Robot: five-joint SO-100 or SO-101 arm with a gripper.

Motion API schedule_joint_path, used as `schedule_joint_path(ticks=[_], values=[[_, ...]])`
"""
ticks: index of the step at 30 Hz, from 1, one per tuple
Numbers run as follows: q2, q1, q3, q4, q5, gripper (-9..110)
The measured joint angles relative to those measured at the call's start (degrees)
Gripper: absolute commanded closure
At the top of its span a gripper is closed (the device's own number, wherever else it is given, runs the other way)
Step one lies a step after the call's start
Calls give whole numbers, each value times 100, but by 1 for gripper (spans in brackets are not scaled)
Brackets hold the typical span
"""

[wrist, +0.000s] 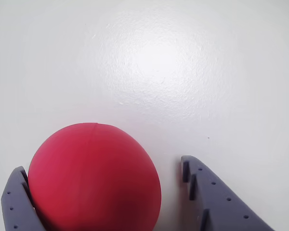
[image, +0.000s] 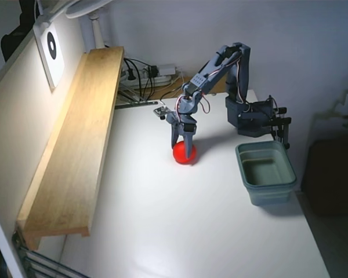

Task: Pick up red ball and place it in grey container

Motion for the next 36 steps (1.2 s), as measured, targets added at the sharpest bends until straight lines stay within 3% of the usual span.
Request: schedule_joint_path(ticks=[25, 36], values=[[9, -9, -44, 26, -9, 78], [308, 18, -1002, 1793, 0, 78]])
